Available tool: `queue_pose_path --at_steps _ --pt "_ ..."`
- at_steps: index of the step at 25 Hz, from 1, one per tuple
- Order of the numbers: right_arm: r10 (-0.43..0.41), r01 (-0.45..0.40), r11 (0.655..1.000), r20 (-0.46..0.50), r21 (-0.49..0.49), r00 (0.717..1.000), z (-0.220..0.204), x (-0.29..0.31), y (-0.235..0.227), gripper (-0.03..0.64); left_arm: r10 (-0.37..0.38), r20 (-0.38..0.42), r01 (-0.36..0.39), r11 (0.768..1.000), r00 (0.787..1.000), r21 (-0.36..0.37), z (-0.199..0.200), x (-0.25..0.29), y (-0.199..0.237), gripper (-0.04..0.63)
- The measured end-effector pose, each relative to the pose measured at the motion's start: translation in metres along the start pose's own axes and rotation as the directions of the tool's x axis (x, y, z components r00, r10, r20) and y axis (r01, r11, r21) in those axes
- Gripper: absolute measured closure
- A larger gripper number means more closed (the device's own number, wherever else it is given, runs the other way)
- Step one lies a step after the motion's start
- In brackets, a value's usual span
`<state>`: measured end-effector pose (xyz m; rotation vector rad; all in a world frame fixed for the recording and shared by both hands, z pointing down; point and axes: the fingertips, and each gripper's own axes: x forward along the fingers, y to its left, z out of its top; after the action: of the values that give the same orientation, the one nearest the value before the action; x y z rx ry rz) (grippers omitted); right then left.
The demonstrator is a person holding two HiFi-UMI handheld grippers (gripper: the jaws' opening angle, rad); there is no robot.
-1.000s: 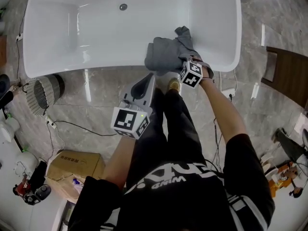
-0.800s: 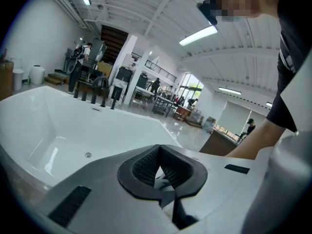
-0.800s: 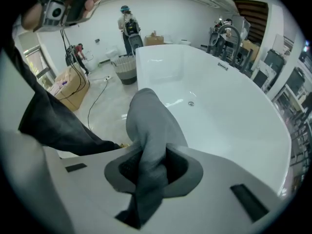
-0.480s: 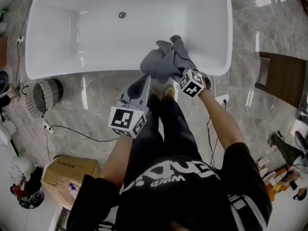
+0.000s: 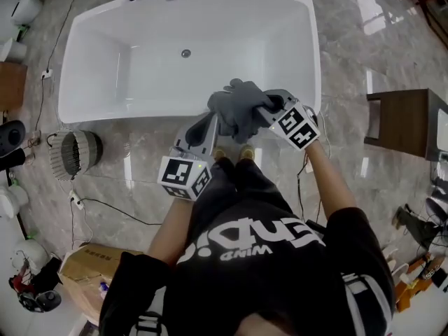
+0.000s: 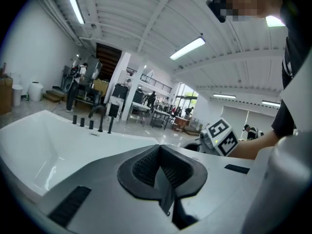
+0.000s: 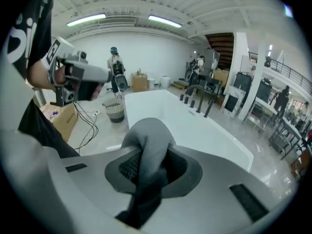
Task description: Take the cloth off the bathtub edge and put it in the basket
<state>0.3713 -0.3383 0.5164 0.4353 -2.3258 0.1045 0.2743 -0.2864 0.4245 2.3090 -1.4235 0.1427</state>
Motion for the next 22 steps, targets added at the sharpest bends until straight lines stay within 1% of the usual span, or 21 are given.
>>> queue_pose_path --at_steps 3,5,7,9,11,13,15,19,22 --pt "-0.047 0.050 0.998 0.082 -0.033 0.995 0.052 -0.047 -0.007 0.551 0.010 0.026 -0.010 1.000 1.000 0.014 0.020 -0.017 -0.011 0.583" --pt "-0.073 0.079 0.996 0.144 -0.039 0.987 0.088 -0.075 -0.012 0.551 0.021 0.048 -0.022 1.000 0.999 0.020 0.032 -0.028 -0.014 0.583" --pt "-0.099 0.110 0.993 0.211 -0.043 0.973 0.121 -0.105 -0.019 0.551 0.030 0.071 -0.031 0.999 0.997 0.025 0.044 -0.038 -0.019 0.583" --pt "-0.126 0.147 0.987 0.278 -0.057 0.952 0.151 -0.135 -0.026 0.551 0.035 0.096 -0.038 0.999 0.995 0.029 0.054 -0.045 -0.024 0.583" --pt "-0.133 0.167 0.983 0.339 -0.073 0.931 0.177 -0.159 -0.030 0.552 0.047 0.116 -0.051 0.998 0.992 0.033 0.060 -0.051 -0.025 0.583" --pt "-0.122 0.167 0.982 0.383 -0.086 0.916 0.196 -0.174 -0.028 0.551 0.067 0.133 -0.072 0.997 0.989 0.033 0.063 -0.058 -0.026 0.583" --pt "-0.104 0.160 0.981 0.408 -0.106 0.907 0.204 -0.181 -0.023 0.551 0.092 0.148 -0.098 0.995 0.985 0.030 0.063 -0.063 -0.028 0.583" --pt "-0.060 0.135 0.980 0.424 -0.149 0.904 0.212 -0.186 -0.014 0.552 0.144 0.168 -0.150 0.988 0.975 0.024 0.064 -0.073 -0.036 0.583" --pt "0.002 0.090 0.977 0.432 -0.193 0.902 0.223 -0.187 0.003 0.551 0.201 0.186 -0.206 0.979 0.962 0.010 0.064 -0.092 -0.043 0.583"
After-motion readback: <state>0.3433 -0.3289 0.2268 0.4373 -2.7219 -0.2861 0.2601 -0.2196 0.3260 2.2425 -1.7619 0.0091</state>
